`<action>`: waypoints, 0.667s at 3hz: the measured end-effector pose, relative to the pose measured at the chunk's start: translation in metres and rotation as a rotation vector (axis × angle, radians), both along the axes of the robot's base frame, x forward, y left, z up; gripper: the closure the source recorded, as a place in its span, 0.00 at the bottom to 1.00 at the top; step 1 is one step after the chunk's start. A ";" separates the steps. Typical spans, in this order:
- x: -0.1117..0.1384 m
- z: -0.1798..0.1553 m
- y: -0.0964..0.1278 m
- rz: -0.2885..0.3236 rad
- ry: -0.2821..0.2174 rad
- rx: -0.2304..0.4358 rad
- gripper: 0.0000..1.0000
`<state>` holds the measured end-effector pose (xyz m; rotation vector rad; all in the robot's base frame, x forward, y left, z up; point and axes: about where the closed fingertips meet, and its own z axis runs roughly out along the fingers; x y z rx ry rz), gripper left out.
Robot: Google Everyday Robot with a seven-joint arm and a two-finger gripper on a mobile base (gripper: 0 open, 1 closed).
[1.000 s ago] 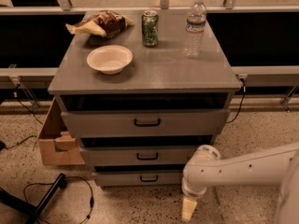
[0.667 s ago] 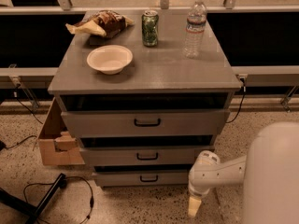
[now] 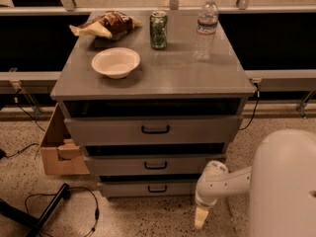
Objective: Open bottom drawer
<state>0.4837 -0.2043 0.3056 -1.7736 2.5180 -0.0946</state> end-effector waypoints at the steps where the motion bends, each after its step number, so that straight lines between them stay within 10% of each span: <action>1: 0.021 -0.026 0.024 0.054 -0.047 0.042 0.00; 2: 0.041 -0.046 0.038 0.116 -0.105 0.063 0.00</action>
Offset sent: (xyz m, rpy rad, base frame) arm 0.0691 0.0578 -0.0744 0.0840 -0.1966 0.2056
